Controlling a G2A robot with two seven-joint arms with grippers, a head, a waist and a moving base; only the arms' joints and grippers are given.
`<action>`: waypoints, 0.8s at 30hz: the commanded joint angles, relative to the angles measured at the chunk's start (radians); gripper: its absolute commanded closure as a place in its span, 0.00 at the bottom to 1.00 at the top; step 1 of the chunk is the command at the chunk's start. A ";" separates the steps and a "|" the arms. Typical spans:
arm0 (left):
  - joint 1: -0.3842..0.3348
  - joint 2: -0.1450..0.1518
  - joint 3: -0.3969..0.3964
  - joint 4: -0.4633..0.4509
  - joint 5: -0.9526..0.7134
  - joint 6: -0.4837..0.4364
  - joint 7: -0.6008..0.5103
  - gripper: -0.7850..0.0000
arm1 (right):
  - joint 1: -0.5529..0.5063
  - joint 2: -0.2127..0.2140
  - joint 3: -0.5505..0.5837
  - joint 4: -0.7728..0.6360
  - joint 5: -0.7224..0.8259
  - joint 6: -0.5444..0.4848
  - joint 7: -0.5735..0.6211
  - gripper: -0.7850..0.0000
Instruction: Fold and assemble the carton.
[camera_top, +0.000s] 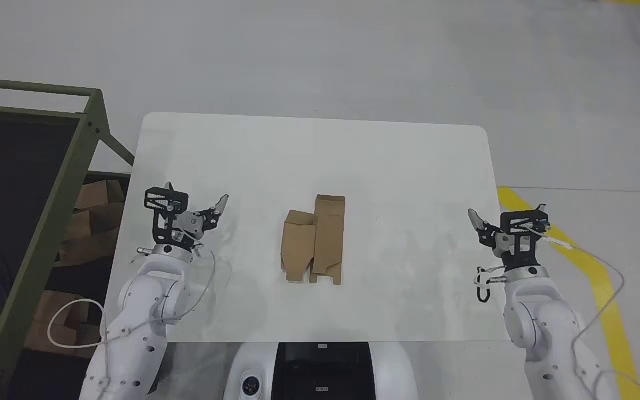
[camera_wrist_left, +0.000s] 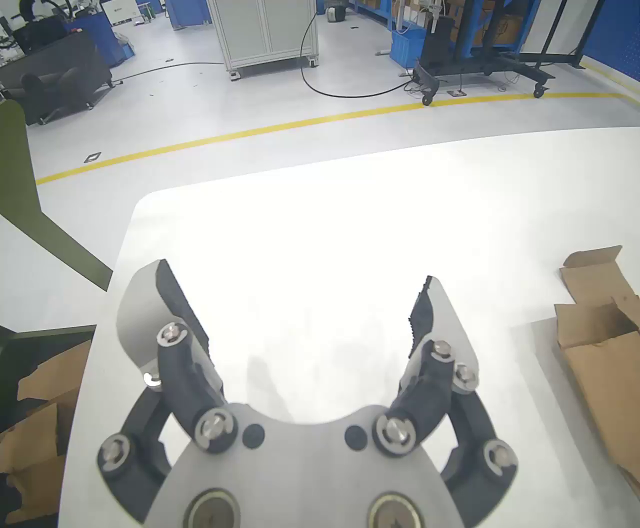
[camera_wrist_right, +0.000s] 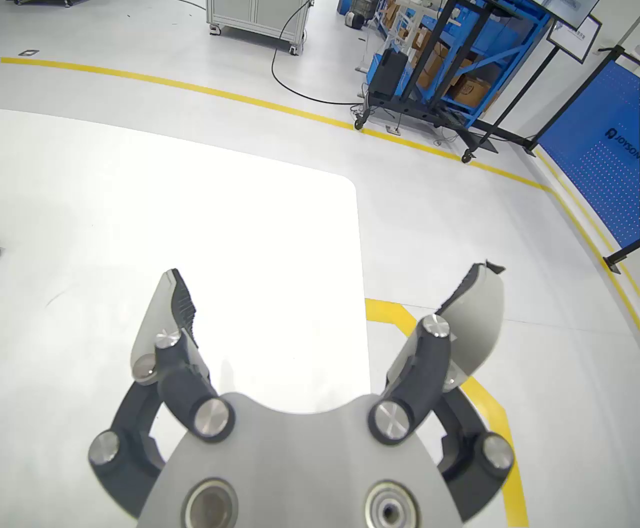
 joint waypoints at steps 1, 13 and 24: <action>0.000 0.000 0.000 0.000 0.000 0.000 0.000 0.00 | 0.000 0.000 0.000 0.000 0.000 0.000 0.000 0.00; 0.025 0.002 -0.021 -0.022 -0.032 -0.077 0.013 0.00 | 0.000 0.000 0.000 0.000 0.000 0.000 0.000 0.00; 0.088 0.030 -0.156 -0.109 -0.273 -0.496 -0.235 0.00 | 0.000 0.000 0.000 0.000 0.000 0.000 0.000 0.00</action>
